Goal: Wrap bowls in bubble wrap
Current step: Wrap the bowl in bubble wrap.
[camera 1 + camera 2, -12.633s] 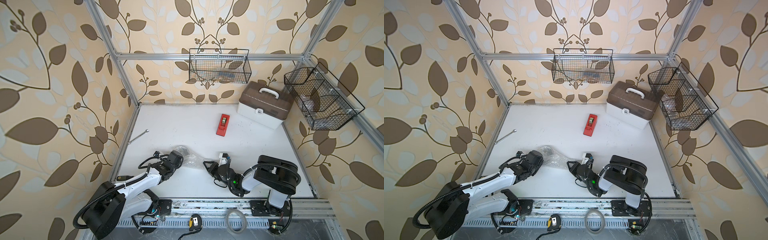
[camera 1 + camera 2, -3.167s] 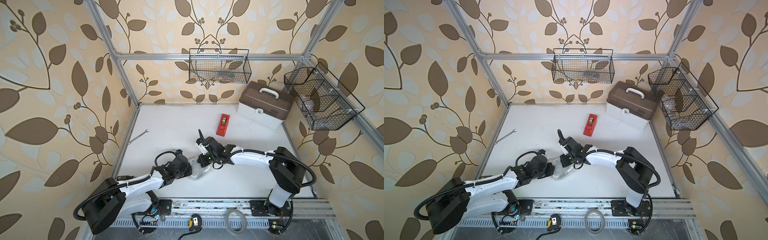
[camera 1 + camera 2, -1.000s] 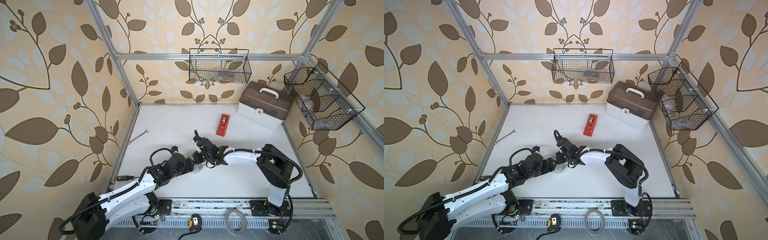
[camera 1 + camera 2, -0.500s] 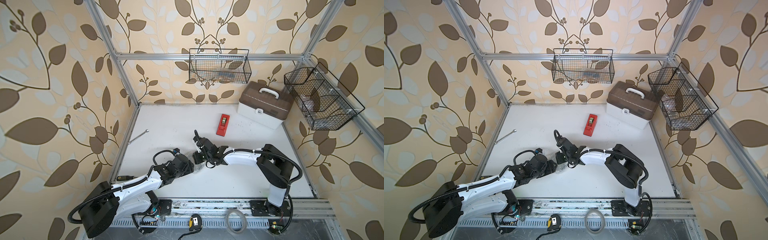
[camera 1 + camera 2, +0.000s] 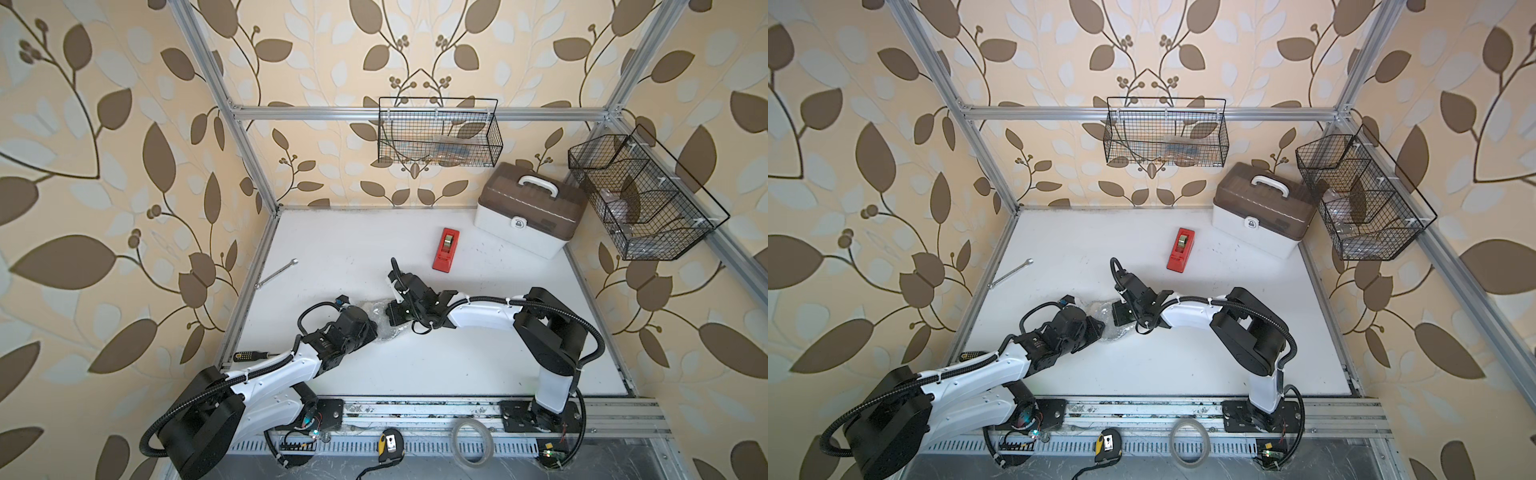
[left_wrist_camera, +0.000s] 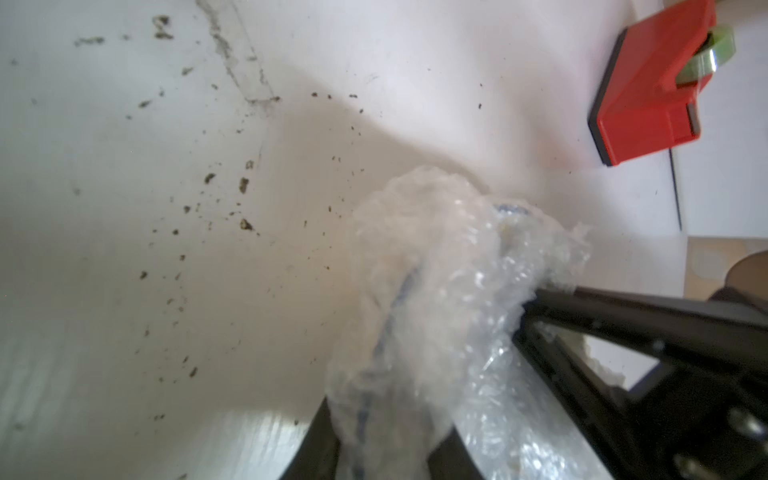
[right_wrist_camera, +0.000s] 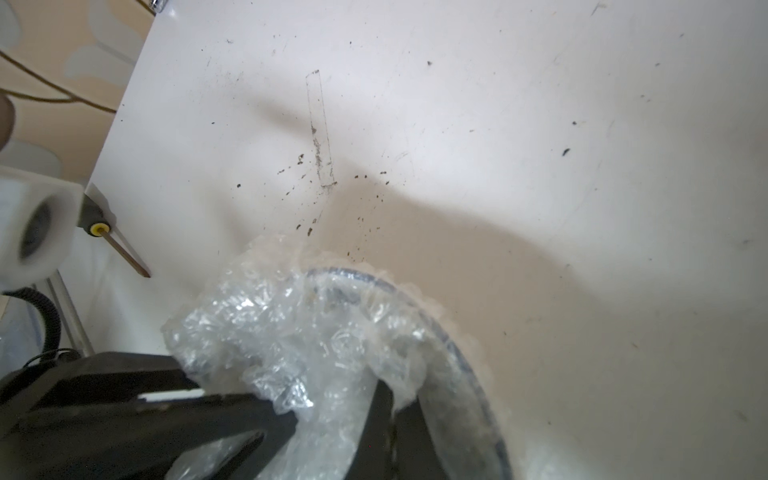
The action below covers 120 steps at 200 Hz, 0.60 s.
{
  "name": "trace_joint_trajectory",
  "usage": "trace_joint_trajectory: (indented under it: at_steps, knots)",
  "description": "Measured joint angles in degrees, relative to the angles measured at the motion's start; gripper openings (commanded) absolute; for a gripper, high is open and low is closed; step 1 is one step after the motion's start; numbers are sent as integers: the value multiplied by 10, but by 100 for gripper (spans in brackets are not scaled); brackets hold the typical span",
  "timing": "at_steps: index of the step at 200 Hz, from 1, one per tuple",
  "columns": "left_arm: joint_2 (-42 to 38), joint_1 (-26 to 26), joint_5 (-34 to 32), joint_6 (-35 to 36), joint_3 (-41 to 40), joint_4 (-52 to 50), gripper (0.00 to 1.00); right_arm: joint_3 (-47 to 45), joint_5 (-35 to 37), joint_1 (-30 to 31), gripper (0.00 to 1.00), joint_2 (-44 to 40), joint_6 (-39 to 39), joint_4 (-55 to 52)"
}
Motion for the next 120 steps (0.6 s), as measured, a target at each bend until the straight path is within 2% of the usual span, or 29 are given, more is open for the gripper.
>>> trace_joint_trajectory:
  at_steps: [10, 49, 120]
  knots:
    - [9, 3, -1, 0, 1, 8, 0, 0, -8, -1, 1, -3, 3, 3]
    - [35, 3, 1, 0, 10, 23, 0, 0, -43, -17, 5, -20, 5, 3]
    - [19, 3, 6, 8, 10, 1, 0, 7, -93, -57, 11, -23, 7, -3]
